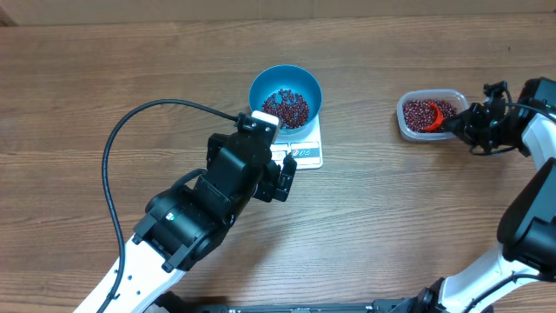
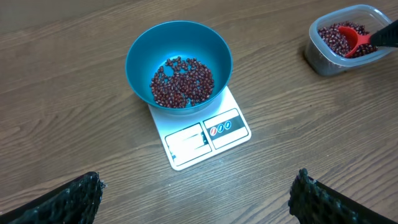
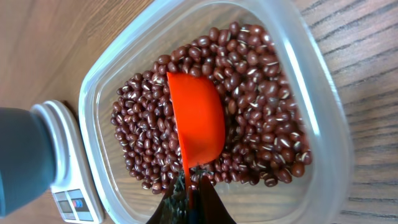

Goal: Scoop item into bowl and weigh 150g on scale
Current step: 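Dip the scoop into the beans again with the right gripper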

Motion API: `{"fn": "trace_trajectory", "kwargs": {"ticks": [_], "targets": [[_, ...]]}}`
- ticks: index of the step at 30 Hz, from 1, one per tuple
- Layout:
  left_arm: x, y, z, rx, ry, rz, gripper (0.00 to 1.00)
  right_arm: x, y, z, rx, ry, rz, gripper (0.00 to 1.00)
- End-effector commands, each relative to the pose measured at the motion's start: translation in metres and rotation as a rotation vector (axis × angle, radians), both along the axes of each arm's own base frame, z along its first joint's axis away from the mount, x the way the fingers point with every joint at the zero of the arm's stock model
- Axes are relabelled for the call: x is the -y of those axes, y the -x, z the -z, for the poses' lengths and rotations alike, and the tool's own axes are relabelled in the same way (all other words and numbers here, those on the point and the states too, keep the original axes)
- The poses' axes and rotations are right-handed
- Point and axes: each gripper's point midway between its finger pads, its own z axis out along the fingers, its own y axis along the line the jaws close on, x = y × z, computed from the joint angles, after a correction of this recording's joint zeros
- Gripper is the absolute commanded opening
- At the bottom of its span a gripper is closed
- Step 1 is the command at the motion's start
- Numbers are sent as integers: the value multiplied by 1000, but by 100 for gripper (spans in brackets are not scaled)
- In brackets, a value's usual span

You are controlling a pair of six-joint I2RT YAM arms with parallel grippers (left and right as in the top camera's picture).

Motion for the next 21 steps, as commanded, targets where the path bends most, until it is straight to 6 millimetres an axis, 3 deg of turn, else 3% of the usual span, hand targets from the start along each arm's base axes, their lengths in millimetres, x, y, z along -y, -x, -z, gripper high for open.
{"fn": "trace_trajectory", "kwargs": {"ticks": [1,7,21], "targets": [[0,-3,-5,2,22,-20,99,7,5,18,-45,-35,30,4],[0,-3,-5,2,22,-20,99,-9,1,8,13,-160,-3,4],[0,-3,-5,2,22,-20,99,-22,-3,-8,69,-261,-29,4]]}}
